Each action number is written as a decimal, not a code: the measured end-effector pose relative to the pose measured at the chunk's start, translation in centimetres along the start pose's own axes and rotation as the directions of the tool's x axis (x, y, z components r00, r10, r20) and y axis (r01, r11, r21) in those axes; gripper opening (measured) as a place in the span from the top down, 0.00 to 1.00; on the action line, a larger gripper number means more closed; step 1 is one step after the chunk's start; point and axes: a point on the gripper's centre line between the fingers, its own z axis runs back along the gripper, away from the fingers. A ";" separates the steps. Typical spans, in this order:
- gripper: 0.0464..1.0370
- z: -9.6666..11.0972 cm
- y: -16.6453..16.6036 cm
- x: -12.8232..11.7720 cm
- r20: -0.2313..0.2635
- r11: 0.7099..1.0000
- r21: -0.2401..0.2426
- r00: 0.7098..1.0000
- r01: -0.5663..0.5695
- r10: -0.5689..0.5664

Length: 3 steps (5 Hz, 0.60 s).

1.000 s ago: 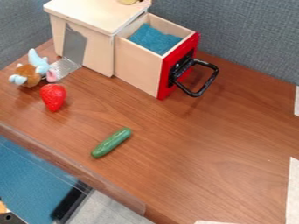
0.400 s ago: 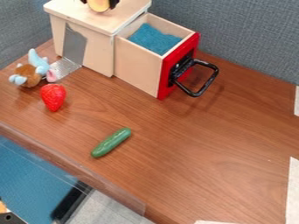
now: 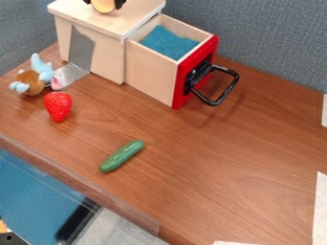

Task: Picked up the sliced vegetable and dropped it ontop of the drawer

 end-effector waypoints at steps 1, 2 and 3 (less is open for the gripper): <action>0.03 0.2 -0.1 0.1 -0.011 1.000 -0.011 1.000 0.018 -0.018; 0.04 1.3 -0.3 0.7 0.009 1.000 -0.019 1.000 0.019 -0.018; 0.04 1.8 -0.4 0.9 0.012 0.999 -0.025 1.000 0.021 -0.020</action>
